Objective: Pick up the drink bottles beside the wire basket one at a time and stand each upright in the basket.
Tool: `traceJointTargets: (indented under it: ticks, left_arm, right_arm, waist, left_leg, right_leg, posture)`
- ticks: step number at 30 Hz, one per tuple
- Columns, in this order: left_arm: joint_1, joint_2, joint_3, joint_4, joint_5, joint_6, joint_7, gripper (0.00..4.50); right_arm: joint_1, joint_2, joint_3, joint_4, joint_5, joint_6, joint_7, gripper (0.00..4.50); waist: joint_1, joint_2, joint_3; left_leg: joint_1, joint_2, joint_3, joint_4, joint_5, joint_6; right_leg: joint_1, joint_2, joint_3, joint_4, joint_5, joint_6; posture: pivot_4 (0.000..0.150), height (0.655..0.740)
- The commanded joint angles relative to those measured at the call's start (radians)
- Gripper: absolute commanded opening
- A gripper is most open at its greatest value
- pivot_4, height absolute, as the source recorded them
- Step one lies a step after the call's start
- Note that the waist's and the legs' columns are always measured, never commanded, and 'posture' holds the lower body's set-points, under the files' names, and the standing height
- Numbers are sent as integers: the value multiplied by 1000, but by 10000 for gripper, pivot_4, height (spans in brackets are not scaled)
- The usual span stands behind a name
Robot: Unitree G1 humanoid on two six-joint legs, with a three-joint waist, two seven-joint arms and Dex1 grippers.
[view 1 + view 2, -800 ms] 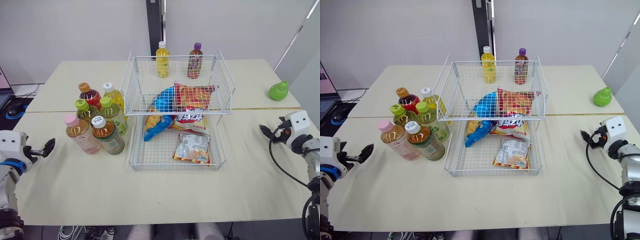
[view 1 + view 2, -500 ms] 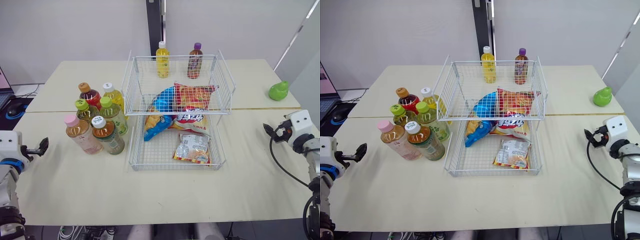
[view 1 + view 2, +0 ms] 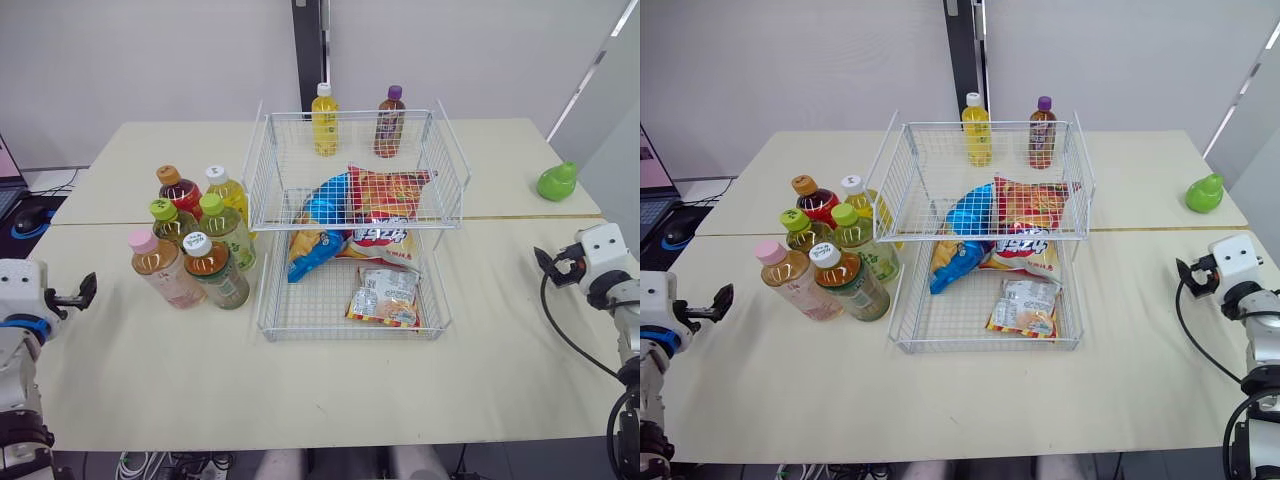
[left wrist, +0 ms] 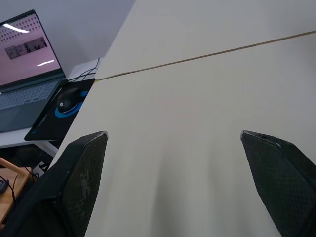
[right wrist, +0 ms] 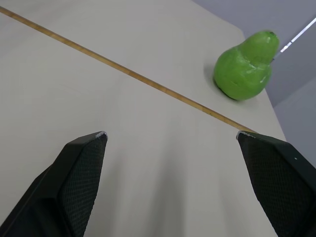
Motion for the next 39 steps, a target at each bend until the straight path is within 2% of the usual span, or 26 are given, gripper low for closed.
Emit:
traceJointTargets:
  ticks: [1, 8, 11, 15, 19, 22, 24, 29, 35, 39]
  left_arm:
    - [-15, 11, 31, -20, -64, -7, -80, 44879]
    - [-62, 46, 86, 6, -181, 65, -206, 44879]
    - [-71, 71, 123, -23, -252, 131, -288, 44879]
    - [-83, 112, 128, 21, -252, 149, -320, 44879]
    - [-128, 112, 102, 85, -223, 123, -309, 44879]
    - [-166, 96, 75, 91, -205, 109, -303, 44879]
    - [-180, 92, 64, 89, -203, 110, -304, 44879]
    - [-183, 95, 60, 87, -203, 114, -306, 44879]
    - [-141, 97, 92, 9, -235, 152, -303, 44879]
    - [-7, 100, 179, -156, -296, 224, -308, 44879]
  right_arm:
    - [-12, -40, -44, -89, 91, 37, 125, 45000]
    - [29, -124, -111, -273, 230, 147, 323, 45000]
    - [66, -151, -150, -424, 349, 259, 437, 45000]
    - [126, -191, -160, -725, 518, 479, 531, 45000]
    - [101, -213, -161, -1029, 750, 732, 500, 45000]
    - [0, -188, -153, -1167, 943, 892, 379, 45000]
    - [-25, -184, -134, -1245, 1012, 947, 342, 45000]
    - [-54, -171, -65, -1354, 1073, 998, 328, 45000]
    - [-72, -134, 34, -1312, 958, 936, 419, 45000]
    - [-87, -120, 80, -1284, 903, 906, 486, 45000]
  waist:
    - [-1, 0, 0]
    - [2, 0, 0]
    - [0, 0, 0]
    - [-4, 1, 0]
    - [-2, 1, 1]
    - [3, 1, 0]
    - [10, 0, 0]
    - [18, -1, -1]
    - [18, -1, -1]
    - [8, -1, -1]
  left_leg:
    - [0, 0, 0, 0, 0, 0]
    - [0, 0, 0, 0, 0, 0]
    - [-1, 0, -1, 0, 0, 0]
    - [0, 1, -2, 0, 0, 0]
    - [-1, 1, -2, 0, 0, 0]
    - [-2, 2, -3, 0, 0, 0]
    - [-3, 2, -3, 0, 0, 0]
    - [-5, 0, -3, -2, -1, 1]
    - [-5, 0, -3, -1, -1, 2]
    - [-5, 1, -1, -2, -2, 2]
  right_leg:
    - [0, 0, 0, 0, 0, 0]
    - [0, 0, 0, 0, 0, 0]
    - [0, 0, -1, 0, 0, 0]
    - [0, 0, -1, 0, 0, 0]
    - [-1, -1, -1, 0, 0, 0]
    - [-1, -2, -1, -2, 0, 0]
    - [-1, -2, -2, -4, 0, 0]
    - [-2, -2, -2, -8, 1, 1]
    - [-2, -2, -1, -8, 2, 2]
    - [-3, -3, 0, -8, 2, 2]
  posture:
    - [1500, 7400]
    - [1500, 7400]
    - [1500, 7400]
    - [1500, 7400]
    - [1500, 7400]
    - [1500, 7400]
    - [1500, 7400]
    - [1500, 7400]
    - [1500, 7400]
    - [1500, 7400]
